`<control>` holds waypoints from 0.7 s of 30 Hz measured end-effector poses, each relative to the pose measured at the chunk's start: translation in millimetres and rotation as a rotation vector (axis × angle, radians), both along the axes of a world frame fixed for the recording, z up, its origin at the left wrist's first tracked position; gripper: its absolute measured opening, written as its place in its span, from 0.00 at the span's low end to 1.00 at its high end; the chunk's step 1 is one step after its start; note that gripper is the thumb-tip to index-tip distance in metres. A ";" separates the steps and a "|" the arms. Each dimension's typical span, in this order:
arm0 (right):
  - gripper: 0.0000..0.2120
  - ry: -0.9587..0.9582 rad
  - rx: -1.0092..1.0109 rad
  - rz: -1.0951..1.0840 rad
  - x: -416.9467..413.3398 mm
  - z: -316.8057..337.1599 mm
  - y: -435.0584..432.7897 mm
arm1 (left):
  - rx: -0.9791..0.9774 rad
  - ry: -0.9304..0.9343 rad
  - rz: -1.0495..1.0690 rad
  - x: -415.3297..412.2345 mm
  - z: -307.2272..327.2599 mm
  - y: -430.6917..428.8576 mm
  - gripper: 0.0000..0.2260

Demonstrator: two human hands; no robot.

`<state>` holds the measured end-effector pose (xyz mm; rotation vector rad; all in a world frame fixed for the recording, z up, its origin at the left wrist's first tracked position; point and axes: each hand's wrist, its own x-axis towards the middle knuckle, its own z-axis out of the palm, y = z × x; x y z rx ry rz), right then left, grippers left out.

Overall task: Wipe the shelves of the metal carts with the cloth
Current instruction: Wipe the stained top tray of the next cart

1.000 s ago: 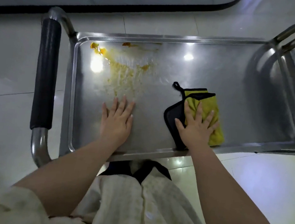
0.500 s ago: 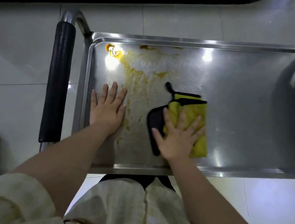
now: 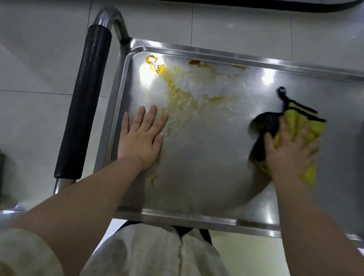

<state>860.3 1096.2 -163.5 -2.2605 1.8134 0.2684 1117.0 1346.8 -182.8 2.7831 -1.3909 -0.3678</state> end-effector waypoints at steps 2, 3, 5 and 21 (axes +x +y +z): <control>0.29 0.025 -0.008 -0.114 4.7 -1.9 -6.2 | 0.008 -0.013 -0.006 -1.2 -1.0 -1.5 0.24; 0.28 0.021 -0.016 -0.135 15.6 -2.5 -0.5 | 0.014 -0.015 -0.006 -1.1 -0.9 -1.8 0.24; 0.27 -0.024 -0.014 -0.056 49.4 -2.8 21.3 | 0.032 -0.017 -0.003 0.3 0.0 -1.7 0.24; 0.25 -0.059 -0.036 0.238 86.9 0.2 -15.0 | 0.022 0.057 0.049 -2.0 7.8 -3.2 0.25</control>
